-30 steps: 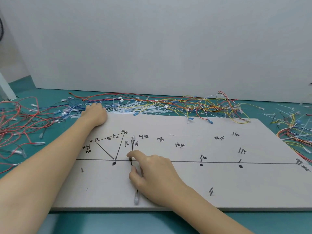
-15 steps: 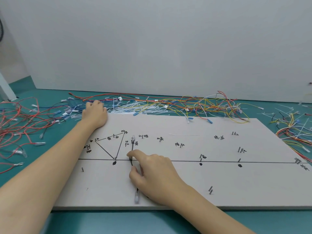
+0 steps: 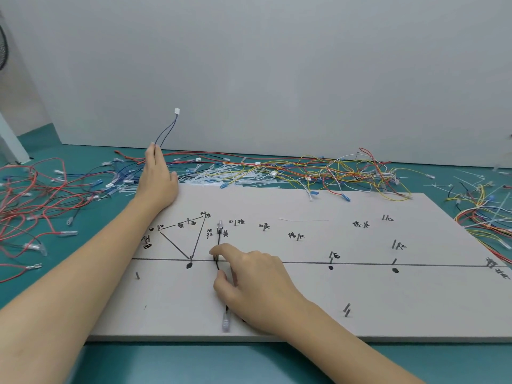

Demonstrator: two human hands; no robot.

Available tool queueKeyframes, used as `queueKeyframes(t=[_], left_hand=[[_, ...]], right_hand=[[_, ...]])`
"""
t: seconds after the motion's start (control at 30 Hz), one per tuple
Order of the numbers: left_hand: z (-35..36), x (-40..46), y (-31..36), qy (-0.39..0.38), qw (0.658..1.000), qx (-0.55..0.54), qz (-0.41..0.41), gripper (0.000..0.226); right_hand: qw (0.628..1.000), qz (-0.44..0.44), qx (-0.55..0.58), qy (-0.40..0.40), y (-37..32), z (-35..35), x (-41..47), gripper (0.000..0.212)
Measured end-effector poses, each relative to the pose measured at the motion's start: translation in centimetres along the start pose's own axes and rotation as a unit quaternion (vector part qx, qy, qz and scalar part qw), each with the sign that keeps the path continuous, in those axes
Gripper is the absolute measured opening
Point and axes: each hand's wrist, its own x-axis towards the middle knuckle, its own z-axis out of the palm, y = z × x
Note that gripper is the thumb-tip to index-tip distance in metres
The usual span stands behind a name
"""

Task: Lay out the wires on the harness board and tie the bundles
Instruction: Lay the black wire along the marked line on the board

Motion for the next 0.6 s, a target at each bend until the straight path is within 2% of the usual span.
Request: queueKeyframes(t=[0.2,0.37,0.47,0.6], left_hand=[[-0.4,0.0,0.6,0.066,0.997,0.000,0.031,0.079],[-1.9,0.7,2.1,0.154,0.983,-0.077,0.060,0.080],[-3.4,0.9,3.4,0.213,0.963,-0.144,0.086,0.076],[-5.5,0.8,5.7,0.291,0.915,-0.251,0.125,0.065]], right_hand=[[1.000,0.001,0.007,0.003,0.0,0.1,-0.1,0.037],[1.000,0.002,0.010,0.003,0.1,0.1,0.0,0.037],[1.000,0.001,0.011,0.002,0.1,0.1,-0.1,0.037],[1.000,-0.001,0.017,0.003,0.2,0.1,-0.1,0.038]])
